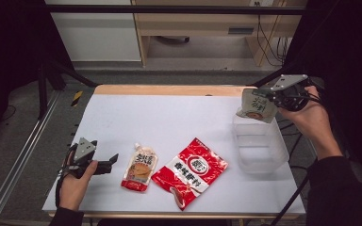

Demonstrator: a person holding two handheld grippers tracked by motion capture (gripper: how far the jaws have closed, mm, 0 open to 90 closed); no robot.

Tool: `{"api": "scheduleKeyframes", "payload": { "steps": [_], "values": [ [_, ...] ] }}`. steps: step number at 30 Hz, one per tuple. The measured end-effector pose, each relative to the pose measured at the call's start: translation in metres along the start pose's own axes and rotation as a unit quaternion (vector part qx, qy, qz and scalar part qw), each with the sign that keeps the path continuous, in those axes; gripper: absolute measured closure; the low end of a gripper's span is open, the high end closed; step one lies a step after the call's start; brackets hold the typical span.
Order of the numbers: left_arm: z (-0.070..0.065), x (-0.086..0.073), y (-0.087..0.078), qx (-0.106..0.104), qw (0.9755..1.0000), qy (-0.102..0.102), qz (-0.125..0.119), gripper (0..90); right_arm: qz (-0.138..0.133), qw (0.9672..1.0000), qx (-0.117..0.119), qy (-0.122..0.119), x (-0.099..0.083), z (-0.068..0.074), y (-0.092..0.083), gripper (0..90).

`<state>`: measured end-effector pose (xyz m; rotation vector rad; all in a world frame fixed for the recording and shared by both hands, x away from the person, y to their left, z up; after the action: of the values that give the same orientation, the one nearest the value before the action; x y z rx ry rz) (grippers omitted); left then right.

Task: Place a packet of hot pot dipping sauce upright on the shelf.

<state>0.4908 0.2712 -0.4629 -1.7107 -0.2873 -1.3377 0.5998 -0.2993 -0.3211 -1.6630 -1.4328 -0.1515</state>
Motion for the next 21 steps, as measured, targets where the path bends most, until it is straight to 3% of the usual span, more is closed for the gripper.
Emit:
{"api": "scheduleKeyframes", "payload": {
  "steps": [13,21],
  "values": [
    [0.0,-0.001,0.001,0.001,1.0,0.002,0.004,5.7,0.004,0.9999,0.005,-0.01,-0.002,0.001,0.019,90.0],
    [-0.001,-0.001,0.003,-0.001,1.0,0.002,0.006,5.7,0.019,0.9992,0.034,-0.005,-0.008,0.008,0.031,90.0]
  ]
}}
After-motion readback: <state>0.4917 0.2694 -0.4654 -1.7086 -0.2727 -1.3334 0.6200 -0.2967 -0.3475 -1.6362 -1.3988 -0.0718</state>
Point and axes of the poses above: each handheld gripper's, and its own axes: y roughly forward along the jaws, x roughly out of its top, z roughly to its left, the point moved 5 cm from there along y, roughly forward along the jaws, and after that the axes turned 11 degrees about -x, right-handed, at the moved point
